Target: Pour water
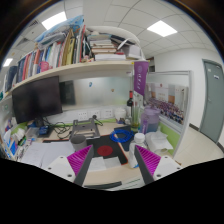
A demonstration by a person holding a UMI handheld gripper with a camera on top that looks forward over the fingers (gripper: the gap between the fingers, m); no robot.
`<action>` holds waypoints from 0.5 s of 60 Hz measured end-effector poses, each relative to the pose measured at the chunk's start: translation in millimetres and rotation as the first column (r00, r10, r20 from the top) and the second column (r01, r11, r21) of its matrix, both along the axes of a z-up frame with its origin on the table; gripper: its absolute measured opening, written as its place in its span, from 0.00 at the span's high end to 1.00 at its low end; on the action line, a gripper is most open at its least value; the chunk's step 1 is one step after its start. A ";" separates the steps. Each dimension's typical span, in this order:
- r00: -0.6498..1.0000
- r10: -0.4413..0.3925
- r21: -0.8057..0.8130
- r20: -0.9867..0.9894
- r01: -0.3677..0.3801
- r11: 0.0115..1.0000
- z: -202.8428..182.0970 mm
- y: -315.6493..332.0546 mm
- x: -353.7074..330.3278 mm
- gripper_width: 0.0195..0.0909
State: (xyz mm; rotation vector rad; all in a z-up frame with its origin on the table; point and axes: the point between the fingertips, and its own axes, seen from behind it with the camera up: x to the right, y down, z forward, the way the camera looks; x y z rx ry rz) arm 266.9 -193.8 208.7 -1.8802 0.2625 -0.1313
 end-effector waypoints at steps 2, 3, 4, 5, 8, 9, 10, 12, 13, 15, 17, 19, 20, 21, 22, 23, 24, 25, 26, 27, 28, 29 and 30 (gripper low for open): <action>1.000 -0.007 0.011 0.012 0.007 1.000 -7.6 0.5 17.1 0.09; 1.000 -0.008 0.014 0.020 0.008 1.000 -12.1 1.5 24.4 0.09; 1.000 -0.007 0.015 0.027 0.007 1.000 -16.8 2.7 31.1 0.09; 0.999 -0.006 0.015 0.035 0.006 1.000 -21.5 3.8 37.6 0.09; 0.998 -0.007 0.018 0.057 0.006 1.000 -34.9 9.5 55.9 0.09; 0.998 -0.009 0.020 0.064 0.008 1.000 -38.9 12.1 61.3 0.09; 0.998 -0.011 0.024 0.069 0.009 1.000 -43.0 15.1 66.4 0.09; 0.997 -0.012 0.031 0.076 0.009 0.999 -51.4 21.2 75.6 0.09; 0.997 -0.011 0.033 0.077 0.009 0.999 -56.2 24.4 79.5 0.09; 0.997 -0.006 0.033 0.074 0.003 0.999 -65.9 31.4 85.6 0.09; 0.998 0.001 0.032 0.068 -0.003 0.999 -75.6 38.6 91.1 0.10; 0.998 0.007 0.026 0.069 -0.009 1.000 -85.6 45.7 97.5 0.11; 0.997 0.010 0.023 0.071 -0.012 1.000 -90.1 49.3 100.2 0.12; 0.997 0.015 0.022 0.074 -0.017 1.000 -93.8 52.9 102.7 0.12; 0.997 0.019 0.021 0.078 -0.021 1.000 -98.0 56.3 105.3 0.12; 0.996 0.024 0.017 0.081 -0.025 1.000 -102.7 59.4 107.6 0.12; 0.996 0.030 0.012 0.084 -0.031 0.999 -107.2 62.6 110.1 0.12; 0.996 0.036 0.009 0.086 -0.037 0.999 -110.7 65.8 111.5 0.12; 0.995 0.043 0.011 0.086 -0.044 0.999 -113.0 69.4 112.5 0.13; 0.995 0.051 0.017 0.086 -0.053 0.998 -114.5 73.0 113.2 0.14; 0.994 0.059 0.020 0.087 -0.061 0.998 -116.6 76.3 113.8 0.14; 0.994 0.066 0.020 0.088 -0.068 0.997 -119.3 79.4 114.8 0.15; 0.994 0.071 0.018 0.089 -0.073 0.997 -122.1 81.9 116.1 0.16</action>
